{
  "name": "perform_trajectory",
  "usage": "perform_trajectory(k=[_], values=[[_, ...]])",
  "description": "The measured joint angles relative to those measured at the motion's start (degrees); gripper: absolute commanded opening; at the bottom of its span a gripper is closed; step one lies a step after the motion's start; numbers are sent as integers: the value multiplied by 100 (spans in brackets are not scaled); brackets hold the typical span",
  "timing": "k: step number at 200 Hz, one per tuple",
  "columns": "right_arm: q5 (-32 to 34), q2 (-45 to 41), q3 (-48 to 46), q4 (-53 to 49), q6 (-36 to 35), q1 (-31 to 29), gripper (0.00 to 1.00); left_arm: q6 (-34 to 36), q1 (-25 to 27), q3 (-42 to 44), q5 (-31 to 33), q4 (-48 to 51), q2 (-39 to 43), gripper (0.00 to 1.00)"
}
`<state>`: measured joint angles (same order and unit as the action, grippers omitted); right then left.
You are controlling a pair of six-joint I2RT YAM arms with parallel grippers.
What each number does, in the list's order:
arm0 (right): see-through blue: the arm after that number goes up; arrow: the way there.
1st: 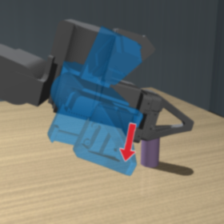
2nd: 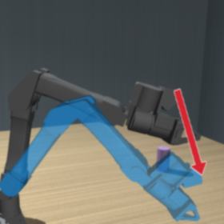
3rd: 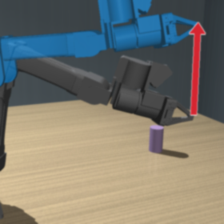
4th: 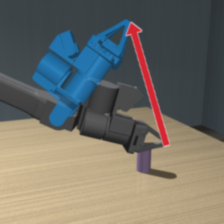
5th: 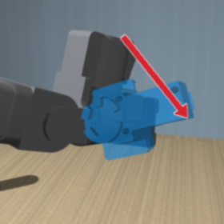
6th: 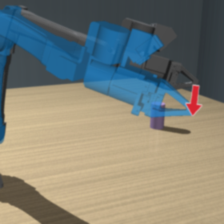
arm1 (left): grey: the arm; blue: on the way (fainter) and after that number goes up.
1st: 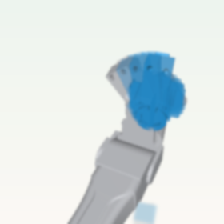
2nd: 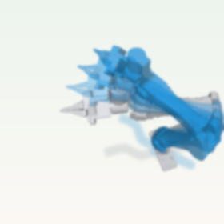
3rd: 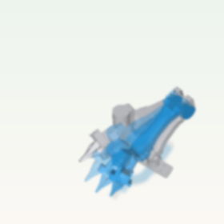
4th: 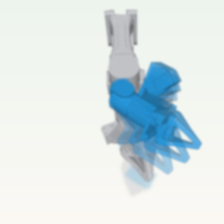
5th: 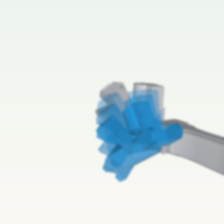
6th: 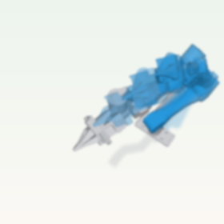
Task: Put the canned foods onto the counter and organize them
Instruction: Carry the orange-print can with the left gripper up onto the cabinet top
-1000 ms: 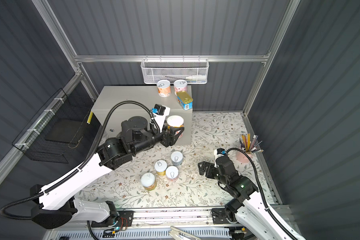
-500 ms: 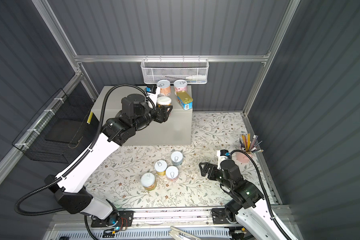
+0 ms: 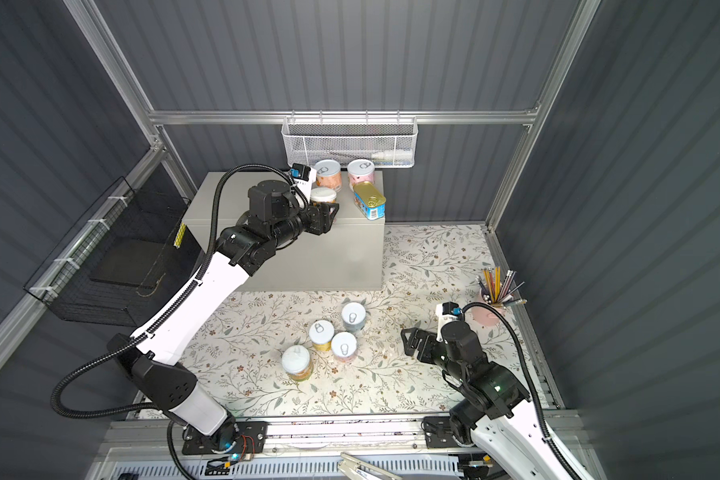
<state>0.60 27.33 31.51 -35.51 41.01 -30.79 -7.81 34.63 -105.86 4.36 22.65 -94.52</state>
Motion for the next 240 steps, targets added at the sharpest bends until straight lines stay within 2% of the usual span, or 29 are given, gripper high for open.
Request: perform_trajectory(k=[104, 163, 172, 183, 188, 199, 240], values=[[72, 592, 0, 85, -28, 0, 99, 232, -98, -33, -131, -619, -345, 53], [72, 675, 0, 170, -52, 2, 99, 243, -105, -142, -208, -883, -566, 58], [72, 675, 0, 170, -52, 0, 99, 264, -109, -155, -208, -881, -581, 61], [74, 675, 0, 168, -52, 0, 99, 286, -109, -170, -208, -883, -599, 69], [74, 675, 0, 168, -52, 0, 99, 295, -109, -175, -208, -885, -601, 76], [74, 673, 0, 170, -52, 0, 99, 323, -109, -175, -208, -890, -605, 99], [74, 647, 0, 170, -52, 7, 99, 339, -109, -109, -157, -901, -586, 100]])
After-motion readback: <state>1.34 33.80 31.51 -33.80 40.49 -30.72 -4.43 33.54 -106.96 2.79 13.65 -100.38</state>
